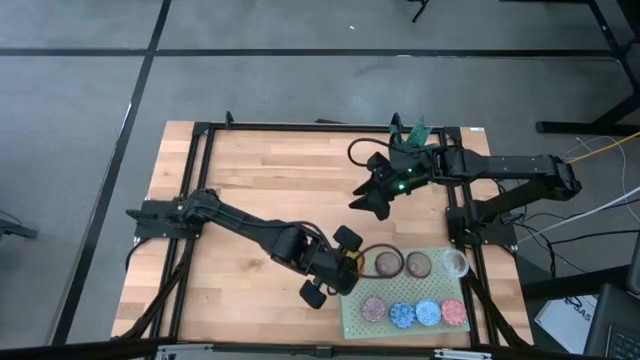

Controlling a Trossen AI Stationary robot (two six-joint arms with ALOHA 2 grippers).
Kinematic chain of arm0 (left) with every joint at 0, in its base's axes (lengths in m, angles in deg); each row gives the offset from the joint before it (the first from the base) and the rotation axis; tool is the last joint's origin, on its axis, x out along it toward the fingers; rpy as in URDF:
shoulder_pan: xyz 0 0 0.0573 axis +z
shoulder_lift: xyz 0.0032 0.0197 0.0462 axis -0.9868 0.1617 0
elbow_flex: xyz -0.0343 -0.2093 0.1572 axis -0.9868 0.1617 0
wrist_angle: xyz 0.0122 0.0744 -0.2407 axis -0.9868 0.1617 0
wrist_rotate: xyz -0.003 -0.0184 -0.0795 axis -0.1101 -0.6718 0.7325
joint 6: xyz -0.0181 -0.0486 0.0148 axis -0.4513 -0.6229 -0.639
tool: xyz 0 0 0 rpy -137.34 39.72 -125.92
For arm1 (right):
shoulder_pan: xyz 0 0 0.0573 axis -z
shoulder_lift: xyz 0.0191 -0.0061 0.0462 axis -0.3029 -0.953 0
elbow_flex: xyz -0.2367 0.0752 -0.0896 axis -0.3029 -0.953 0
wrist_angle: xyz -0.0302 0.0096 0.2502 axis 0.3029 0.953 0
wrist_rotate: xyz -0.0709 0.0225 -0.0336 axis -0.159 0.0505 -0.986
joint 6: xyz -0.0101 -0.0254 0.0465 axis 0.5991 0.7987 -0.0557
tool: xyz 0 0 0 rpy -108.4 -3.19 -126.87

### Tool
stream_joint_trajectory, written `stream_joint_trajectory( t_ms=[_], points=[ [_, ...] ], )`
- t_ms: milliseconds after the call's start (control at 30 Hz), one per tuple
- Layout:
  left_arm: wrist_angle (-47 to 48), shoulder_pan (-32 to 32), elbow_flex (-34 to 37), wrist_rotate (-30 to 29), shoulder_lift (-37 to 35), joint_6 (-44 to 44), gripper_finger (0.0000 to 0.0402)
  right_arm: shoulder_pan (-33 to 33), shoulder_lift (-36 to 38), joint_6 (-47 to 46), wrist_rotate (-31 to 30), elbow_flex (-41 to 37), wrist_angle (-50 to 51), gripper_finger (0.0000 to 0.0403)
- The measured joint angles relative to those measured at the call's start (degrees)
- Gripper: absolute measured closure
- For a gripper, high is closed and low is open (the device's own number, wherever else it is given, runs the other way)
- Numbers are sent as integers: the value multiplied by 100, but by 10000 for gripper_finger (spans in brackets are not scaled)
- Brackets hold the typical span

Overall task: Pick & Place candle stick holders
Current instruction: Put the brown glass candle holder on the shelf

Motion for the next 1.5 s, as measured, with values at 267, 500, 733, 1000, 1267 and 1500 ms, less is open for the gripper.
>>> stream_joint_trajectory(
  t_ms=[267,500,733,1000,1267,1500],
  points=[
    [54,-35,0,-81,14,147,380,78,-2,93,0,0,-2,116],
    [61,-38,39,212,85,210,384,74,-2,110,2,0,-9,116],
    [83,-83,46,-6,141,374,373,71,-2,226,-23,0,-19,116],
    [85,-110,46,-24,141,407,370,71,-4,246,-40,0,-17,116],
    [61,-153,46,-117,141,447,332,71,-7,268,-39,0,-17,116],
    [-152,-153,46,-203,141,433,286,71,-7,371,-39,0,-15,116]
  ],
)
